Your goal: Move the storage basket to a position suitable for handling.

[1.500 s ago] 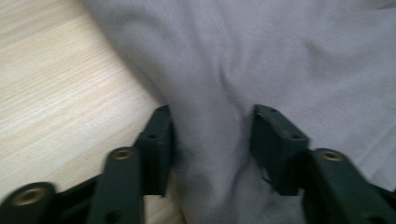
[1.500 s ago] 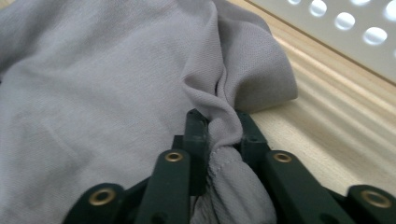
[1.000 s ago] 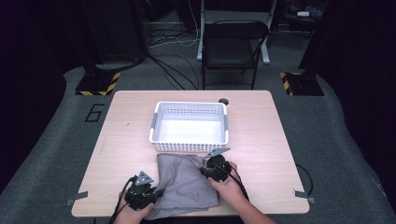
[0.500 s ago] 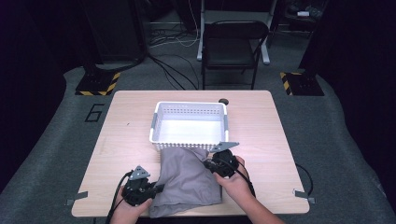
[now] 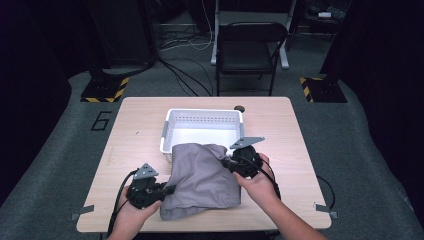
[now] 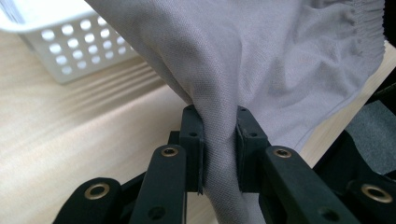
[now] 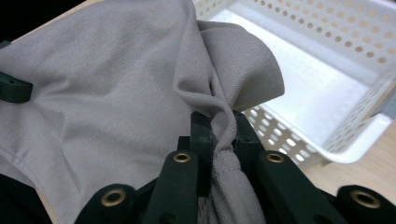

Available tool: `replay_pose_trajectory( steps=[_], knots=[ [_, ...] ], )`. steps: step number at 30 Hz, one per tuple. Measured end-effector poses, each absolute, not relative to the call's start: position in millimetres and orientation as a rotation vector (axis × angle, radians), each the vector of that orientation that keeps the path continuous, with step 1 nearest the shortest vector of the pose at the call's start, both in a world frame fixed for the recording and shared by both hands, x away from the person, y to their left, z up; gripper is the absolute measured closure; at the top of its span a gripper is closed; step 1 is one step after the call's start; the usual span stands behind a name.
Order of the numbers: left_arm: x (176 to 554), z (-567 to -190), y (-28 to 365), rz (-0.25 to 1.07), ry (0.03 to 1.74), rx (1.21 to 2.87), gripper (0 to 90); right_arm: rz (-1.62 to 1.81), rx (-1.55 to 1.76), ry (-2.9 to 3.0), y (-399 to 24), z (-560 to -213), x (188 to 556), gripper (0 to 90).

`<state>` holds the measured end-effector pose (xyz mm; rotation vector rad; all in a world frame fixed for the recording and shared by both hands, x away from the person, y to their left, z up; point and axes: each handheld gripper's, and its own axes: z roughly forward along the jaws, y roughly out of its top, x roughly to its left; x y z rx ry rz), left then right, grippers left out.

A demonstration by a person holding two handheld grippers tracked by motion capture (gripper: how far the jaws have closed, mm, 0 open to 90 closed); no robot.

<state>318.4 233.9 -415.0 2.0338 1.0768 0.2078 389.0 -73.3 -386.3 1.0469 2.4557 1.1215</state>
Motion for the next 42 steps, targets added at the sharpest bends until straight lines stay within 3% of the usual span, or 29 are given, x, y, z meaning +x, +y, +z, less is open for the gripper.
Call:
replay_pose_trajectory(
  steps=[42],
  knots=[
    [387, -353, 231, 0.259, 1.085, 2.055, 76.7, 0.984, 1.094, 2.509, -66, -306, 452, 82.3]
  ],
)
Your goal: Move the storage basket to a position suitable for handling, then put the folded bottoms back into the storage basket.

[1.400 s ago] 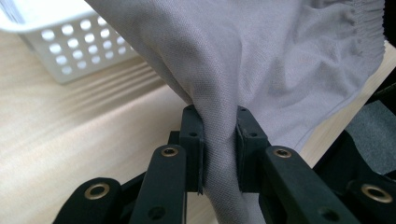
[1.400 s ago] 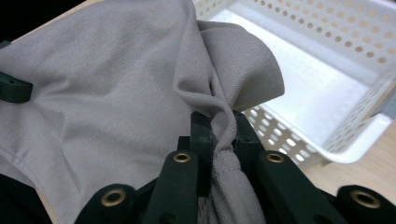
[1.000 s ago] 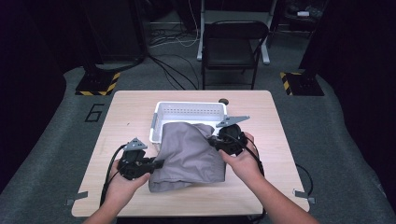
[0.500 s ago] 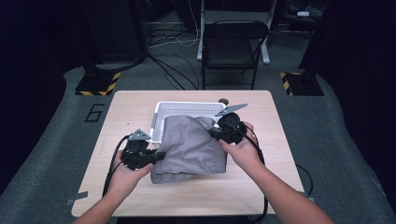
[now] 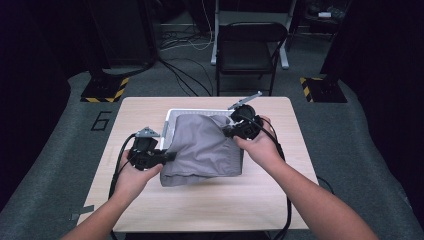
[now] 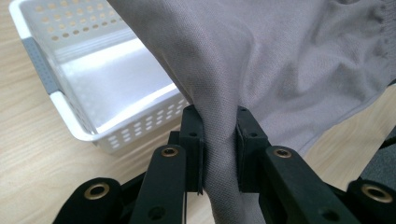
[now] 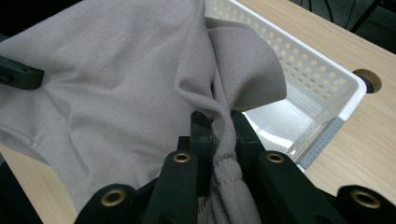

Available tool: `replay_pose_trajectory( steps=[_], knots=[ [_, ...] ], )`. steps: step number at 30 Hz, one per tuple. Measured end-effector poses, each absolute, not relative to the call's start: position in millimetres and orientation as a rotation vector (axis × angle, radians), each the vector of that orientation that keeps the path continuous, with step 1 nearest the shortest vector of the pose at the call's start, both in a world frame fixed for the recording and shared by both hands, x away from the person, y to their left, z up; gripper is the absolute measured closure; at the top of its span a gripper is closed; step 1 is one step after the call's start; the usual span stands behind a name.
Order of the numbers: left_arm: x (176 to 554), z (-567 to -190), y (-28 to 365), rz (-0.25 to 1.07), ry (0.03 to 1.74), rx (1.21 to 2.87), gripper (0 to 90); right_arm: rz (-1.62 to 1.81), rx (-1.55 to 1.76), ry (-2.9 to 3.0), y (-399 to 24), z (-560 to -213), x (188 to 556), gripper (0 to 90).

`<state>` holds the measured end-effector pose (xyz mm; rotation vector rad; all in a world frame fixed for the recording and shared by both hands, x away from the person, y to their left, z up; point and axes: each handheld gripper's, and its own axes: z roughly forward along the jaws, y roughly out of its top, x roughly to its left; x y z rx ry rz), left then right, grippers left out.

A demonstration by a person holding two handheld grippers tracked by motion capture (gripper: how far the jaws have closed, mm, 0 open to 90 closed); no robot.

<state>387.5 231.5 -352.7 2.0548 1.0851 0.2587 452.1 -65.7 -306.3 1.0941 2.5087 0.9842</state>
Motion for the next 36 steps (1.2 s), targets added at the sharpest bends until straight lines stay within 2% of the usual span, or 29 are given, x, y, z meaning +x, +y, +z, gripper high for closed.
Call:
replay_pose_trajectory(
  steps=[21, 36],
  knots=[
    [426, -339, 226, 0.279, 1.098, 2.079, 76.7, 0.897, 1.199, 2.483, -59, -299, 492, 82.3],
    [469, -352, 219, 0.291, 1.130, 2.082, 76.6, 0.858, 1.249, 2.447, -62, -309, 524, 82.2]
  ],
)
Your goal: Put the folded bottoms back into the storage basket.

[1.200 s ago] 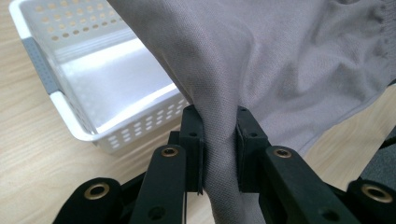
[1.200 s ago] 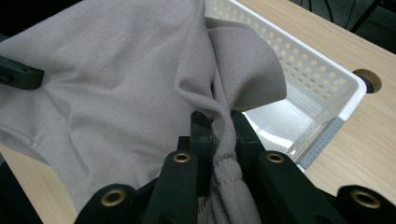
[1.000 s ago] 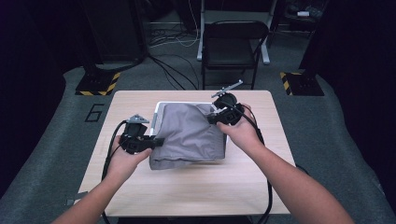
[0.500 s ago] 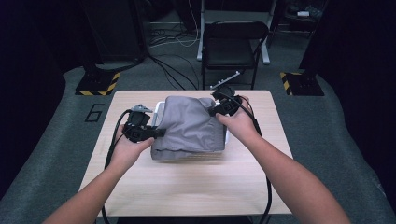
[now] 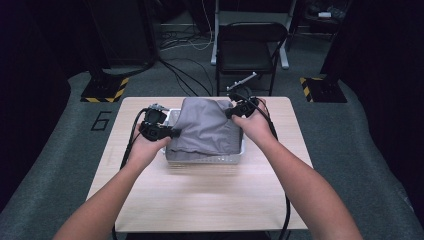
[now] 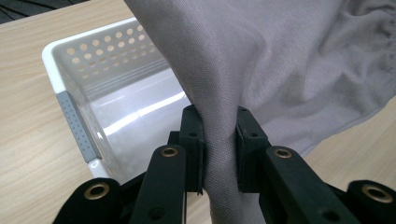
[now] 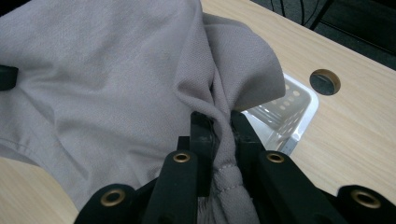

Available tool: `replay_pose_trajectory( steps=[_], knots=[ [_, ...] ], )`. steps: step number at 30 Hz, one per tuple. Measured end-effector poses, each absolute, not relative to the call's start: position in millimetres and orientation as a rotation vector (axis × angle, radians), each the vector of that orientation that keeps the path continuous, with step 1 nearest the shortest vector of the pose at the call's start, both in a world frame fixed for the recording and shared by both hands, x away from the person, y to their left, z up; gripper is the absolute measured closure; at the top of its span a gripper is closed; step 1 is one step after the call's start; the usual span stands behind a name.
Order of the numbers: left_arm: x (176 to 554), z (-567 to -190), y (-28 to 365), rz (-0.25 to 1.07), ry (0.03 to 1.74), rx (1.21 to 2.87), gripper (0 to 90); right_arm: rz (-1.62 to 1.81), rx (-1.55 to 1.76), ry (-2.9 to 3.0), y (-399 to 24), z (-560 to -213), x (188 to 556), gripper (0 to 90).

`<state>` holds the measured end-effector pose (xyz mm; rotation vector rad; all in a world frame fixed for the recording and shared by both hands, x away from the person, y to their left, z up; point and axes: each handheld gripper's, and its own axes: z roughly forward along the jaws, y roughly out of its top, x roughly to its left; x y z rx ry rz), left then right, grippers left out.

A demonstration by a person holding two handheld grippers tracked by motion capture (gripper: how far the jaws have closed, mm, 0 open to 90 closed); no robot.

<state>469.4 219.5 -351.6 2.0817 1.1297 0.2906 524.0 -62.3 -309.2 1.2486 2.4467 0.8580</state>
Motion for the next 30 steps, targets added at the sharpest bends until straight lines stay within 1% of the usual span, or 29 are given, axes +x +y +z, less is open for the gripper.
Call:
replay_pose_trajectory(
  steps=[12, 21, 30],
  knots=[
    [489, -364, 219, 0.274, 1.154, 2.061, 76.6, 0.828, 1.279, 2.419, -59, -317, 546, 82.2],
    [499, -371, 216, 0.253, 1.198, 2.038, 76.6, 0.835, 1.305, 2.387, -53, -322, 554, 82.2],
    [504, -373, 217, 0.264, 1.206, 2.038, 76.5, 0.838, 1.306, 2.369, -49, -318, 558, 82.2]
  ],
)
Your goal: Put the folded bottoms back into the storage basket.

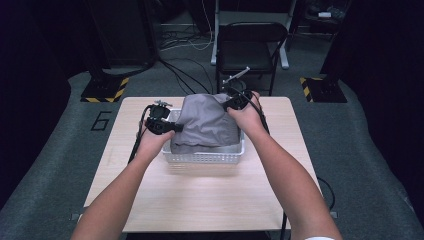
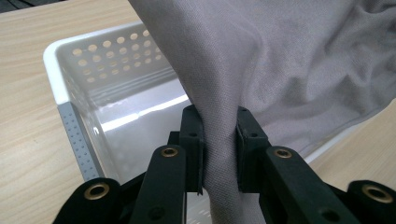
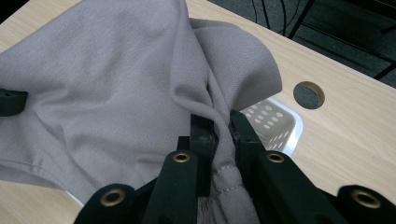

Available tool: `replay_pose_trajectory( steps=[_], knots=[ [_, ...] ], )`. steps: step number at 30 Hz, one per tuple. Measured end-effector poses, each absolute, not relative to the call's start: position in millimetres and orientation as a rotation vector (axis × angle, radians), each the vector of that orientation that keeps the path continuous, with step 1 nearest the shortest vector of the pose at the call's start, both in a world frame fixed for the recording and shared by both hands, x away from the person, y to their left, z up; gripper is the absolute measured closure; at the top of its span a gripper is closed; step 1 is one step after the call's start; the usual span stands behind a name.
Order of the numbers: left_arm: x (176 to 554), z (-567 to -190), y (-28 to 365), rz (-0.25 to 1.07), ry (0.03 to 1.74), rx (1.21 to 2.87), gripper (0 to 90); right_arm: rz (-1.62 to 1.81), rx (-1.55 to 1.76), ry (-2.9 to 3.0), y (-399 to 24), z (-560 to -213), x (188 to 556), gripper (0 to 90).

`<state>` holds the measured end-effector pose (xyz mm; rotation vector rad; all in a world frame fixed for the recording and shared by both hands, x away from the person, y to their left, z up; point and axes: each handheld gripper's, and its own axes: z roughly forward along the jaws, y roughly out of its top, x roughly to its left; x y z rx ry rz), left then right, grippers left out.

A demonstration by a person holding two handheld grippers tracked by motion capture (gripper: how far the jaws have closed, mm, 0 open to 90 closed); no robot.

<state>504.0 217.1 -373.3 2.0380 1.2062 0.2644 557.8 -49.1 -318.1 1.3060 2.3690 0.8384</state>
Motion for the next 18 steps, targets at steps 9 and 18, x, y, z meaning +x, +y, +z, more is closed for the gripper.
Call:
replay_pose_trajectory(
  steps=[9, 18],
  knots=[
    [507.7, -374.9, 220.6, 0.274, 1.215, 2.032, 76.5, 0.834, 1.305, 2.370, -46.7, -321.7, 560.4, 82.1],
    [513.3, -382.2, 219.0, 0.267, 1.235, 2.044, 76.5, 0.813, 1.311, 2.369, -43.8, -328.3, 563.4, 82.1]
  ],
)
